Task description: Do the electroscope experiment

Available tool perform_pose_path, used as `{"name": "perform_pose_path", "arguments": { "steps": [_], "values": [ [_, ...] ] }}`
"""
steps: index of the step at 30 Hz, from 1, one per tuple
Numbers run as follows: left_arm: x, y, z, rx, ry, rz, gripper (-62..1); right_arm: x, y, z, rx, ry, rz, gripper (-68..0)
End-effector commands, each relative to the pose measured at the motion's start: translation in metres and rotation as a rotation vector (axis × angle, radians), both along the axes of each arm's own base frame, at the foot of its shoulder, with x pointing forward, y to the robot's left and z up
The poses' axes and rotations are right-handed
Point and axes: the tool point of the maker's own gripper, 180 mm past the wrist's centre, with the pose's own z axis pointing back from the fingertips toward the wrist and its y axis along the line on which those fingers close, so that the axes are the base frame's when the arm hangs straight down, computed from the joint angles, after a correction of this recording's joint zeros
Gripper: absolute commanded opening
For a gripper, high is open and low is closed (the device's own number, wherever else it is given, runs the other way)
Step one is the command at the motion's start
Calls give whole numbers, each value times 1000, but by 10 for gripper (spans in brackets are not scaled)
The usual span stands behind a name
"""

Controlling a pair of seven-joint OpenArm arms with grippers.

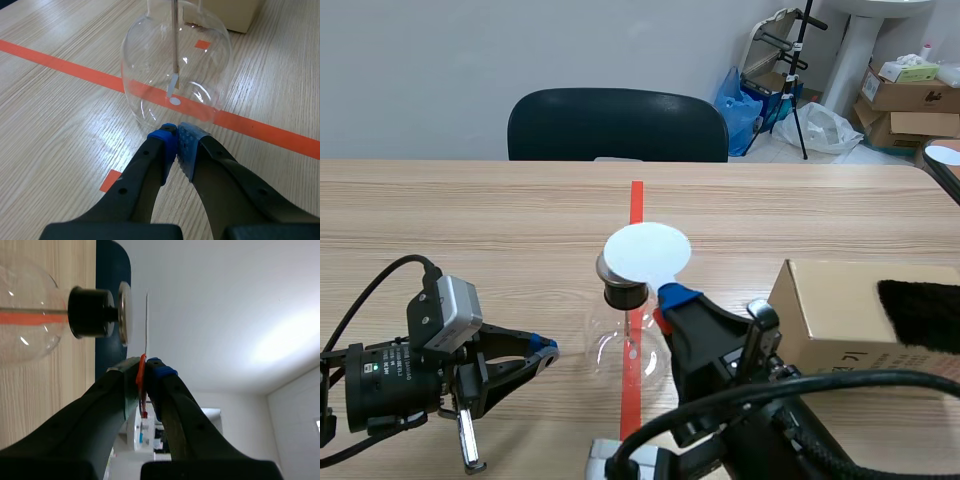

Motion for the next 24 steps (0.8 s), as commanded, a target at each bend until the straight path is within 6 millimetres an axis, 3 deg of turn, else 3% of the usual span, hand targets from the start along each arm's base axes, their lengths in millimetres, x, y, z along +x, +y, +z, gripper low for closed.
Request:
{"name": "perform_pose_path", "arguments": {
  "steps": [1, 14, 24],
  "values": [
    [5, -4, 11, -34, -28, -2, -577, 9, -7, 10, 7, -37, -35, -665],
    [5, -4, 11, -34, -28, -2, -577, 31, -72, 13, 33, -44, -418, -665],
    [5, -4, 11, -34, -28, -2, -577, 32, -100, 13, 44, -47, -571, -665]
  ]
}}
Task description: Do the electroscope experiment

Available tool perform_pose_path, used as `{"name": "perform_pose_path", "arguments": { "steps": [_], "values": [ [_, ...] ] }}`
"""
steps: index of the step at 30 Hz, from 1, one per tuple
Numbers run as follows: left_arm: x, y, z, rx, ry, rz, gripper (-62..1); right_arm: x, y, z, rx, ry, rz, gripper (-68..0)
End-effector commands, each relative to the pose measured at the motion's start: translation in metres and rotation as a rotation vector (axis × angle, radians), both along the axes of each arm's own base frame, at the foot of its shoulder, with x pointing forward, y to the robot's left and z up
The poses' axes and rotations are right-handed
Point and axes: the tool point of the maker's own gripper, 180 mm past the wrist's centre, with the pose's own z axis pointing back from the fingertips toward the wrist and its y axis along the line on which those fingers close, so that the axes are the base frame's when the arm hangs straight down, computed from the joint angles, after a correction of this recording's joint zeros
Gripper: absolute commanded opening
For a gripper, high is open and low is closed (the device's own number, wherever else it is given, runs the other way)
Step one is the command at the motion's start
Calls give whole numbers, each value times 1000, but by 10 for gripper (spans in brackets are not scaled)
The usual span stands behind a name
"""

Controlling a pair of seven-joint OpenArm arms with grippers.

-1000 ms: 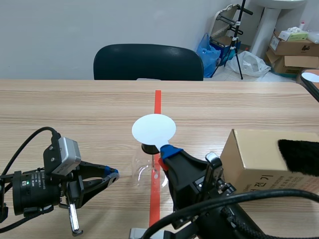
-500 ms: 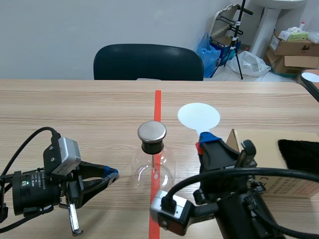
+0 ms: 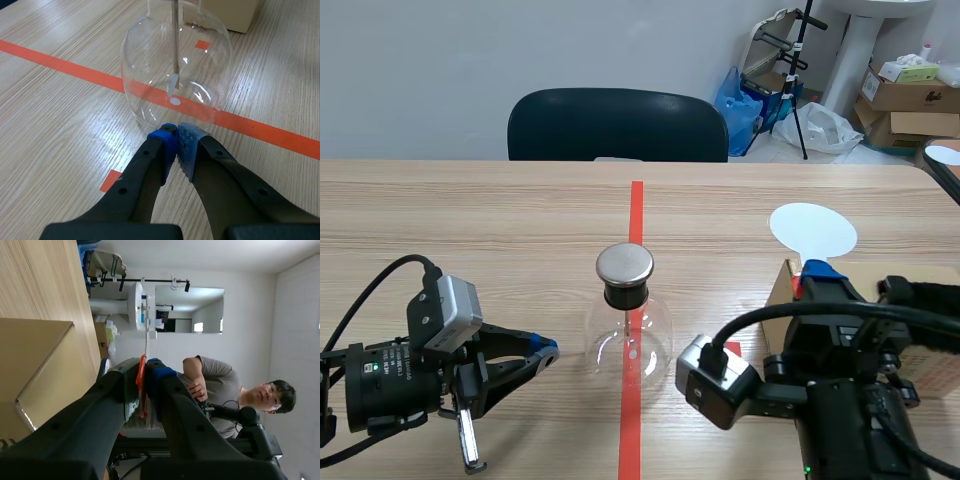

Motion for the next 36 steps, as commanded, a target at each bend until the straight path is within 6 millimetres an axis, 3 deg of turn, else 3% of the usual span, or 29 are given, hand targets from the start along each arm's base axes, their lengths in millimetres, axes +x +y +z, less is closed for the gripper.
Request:
{"name": "perform_pose_path", "arguments": {
  "steps": [1, 8, 12, 28, 36],
  "values": [
    [5, -4, 11, -34, -28, -2, -577, 5, -3, 10, 3, -38, -8, -665],
    [5, -3, 11, -34, -28, -2, -577, 5, -2, 10, 3, -38, -4, -665],
    [5, -3, 11, -34, -28, -2, -577, 5, 7, 10, -1, -37, 51, -665],
    [5, -4, 11, -34, -28, -2, -577, -13, 82, 7, -30, -28, 480, -665],
    [5, -4, 11, -34, -28, -2, -577, -28, 106, 5, -41, -25, 638, -665]
  ]
}}
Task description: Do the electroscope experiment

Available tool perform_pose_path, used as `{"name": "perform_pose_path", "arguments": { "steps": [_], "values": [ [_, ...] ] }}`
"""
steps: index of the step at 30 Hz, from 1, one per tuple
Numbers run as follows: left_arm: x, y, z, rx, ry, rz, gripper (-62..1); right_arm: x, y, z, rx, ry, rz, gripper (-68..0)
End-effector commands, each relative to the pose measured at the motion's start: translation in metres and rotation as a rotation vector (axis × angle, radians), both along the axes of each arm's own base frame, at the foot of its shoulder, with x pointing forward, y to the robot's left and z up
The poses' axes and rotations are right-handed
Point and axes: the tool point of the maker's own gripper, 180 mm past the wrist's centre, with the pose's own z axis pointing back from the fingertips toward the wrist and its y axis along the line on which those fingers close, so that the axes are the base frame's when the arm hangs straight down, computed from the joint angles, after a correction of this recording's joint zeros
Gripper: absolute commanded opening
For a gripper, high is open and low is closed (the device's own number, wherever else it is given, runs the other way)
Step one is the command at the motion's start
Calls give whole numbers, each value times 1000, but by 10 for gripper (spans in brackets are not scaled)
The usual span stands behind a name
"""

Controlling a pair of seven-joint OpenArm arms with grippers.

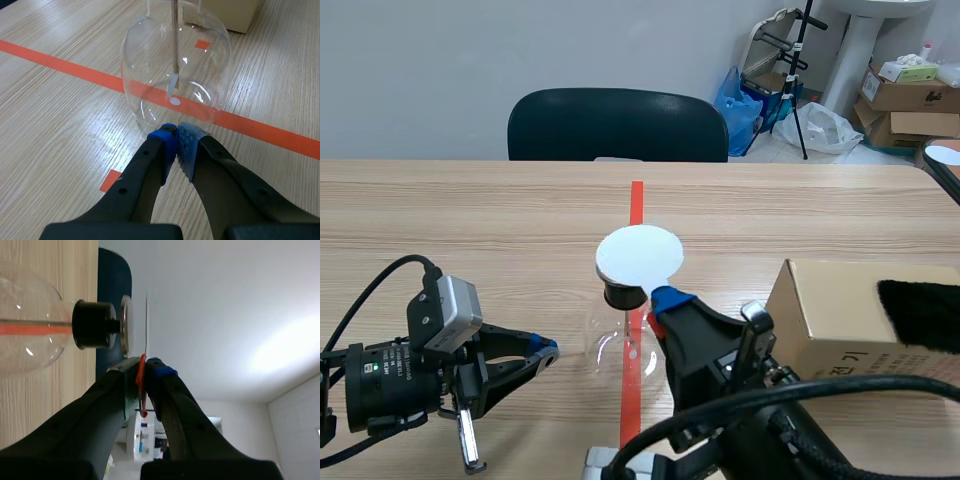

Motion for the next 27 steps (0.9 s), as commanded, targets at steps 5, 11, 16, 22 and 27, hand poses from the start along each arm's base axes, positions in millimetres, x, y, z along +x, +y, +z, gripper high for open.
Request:
{"name": "perform_pose_path", "arguments": {
  "steps": [5, 11, 16, 22, 27],
  "values": [
    [5, -4, 11, -34, -28, -2, -577, 3, 2, 9, 3, -36, 27, -665],
    [5, -4, 11, -34, -28, -2, -577, 3, 2, 9, 3, -36, 27, -665],
    [5, -4, 11, -34, -28, -2, -577, 3, 2, 9, 3, -36, 27, -665],
    [5, -4, 11, -34, -28, -2, -577, 3, 2, 9, 3, -36, 27, -665],
    [5, -4, 11, -34, -28, -2, -577, 3, 2, 9, 3, -36, 27, -665]
  ]
}}
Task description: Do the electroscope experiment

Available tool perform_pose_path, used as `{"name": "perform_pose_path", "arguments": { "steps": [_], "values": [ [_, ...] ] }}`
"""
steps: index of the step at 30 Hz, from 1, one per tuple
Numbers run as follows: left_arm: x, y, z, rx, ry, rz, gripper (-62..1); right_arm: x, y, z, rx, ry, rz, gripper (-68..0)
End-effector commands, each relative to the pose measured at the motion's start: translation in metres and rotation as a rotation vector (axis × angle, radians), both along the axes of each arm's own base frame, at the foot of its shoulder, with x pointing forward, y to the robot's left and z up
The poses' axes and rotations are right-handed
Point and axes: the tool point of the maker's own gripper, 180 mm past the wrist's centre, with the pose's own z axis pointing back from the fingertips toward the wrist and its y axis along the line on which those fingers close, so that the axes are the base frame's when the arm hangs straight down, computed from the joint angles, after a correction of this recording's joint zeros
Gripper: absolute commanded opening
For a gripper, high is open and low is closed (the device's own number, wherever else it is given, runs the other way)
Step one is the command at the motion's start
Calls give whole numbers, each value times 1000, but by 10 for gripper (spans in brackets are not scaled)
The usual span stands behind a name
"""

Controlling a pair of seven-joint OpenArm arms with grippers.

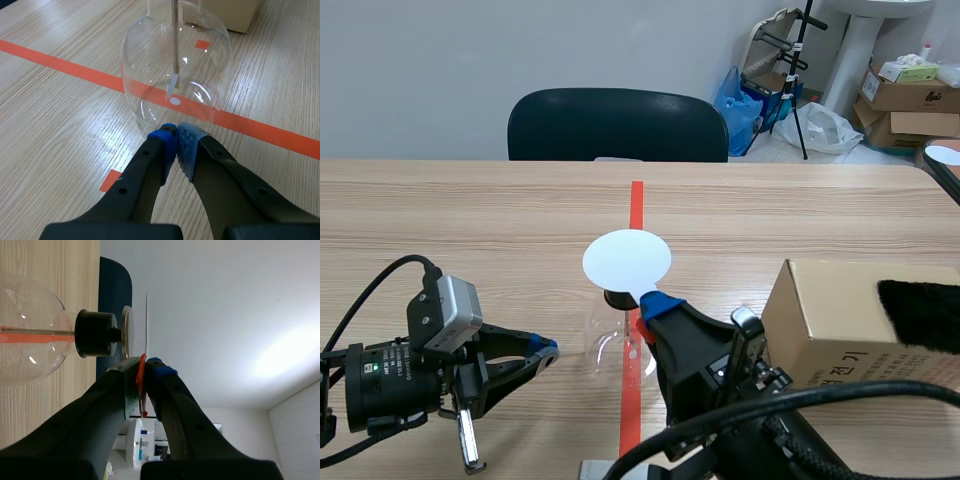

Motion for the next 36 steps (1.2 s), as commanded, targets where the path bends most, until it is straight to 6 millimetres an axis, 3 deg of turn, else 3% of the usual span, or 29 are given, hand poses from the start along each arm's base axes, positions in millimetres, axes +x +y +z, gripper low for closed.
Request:
{"name": "perform_pose_path", "arguments": {
  "steps": [1, 12, 24, 36],
  "values": [
    [5, -4, 11, -34, -28, -2, -577, 6, -2, 9, 5, -36, -2, -665],
    [5, -4, 11, -34, -28, -2, -577, 11, -10, 9, 9, -37, -55, -665],
    [5, -3, 11, -34, -28, -2, -577, 36, -65, 13, 32, -43, -395, -665],
    [5, -4, 11, -35, -28, -2, -577, 42, -108, 14, 49, -47, -634, -665]
  ]
}}
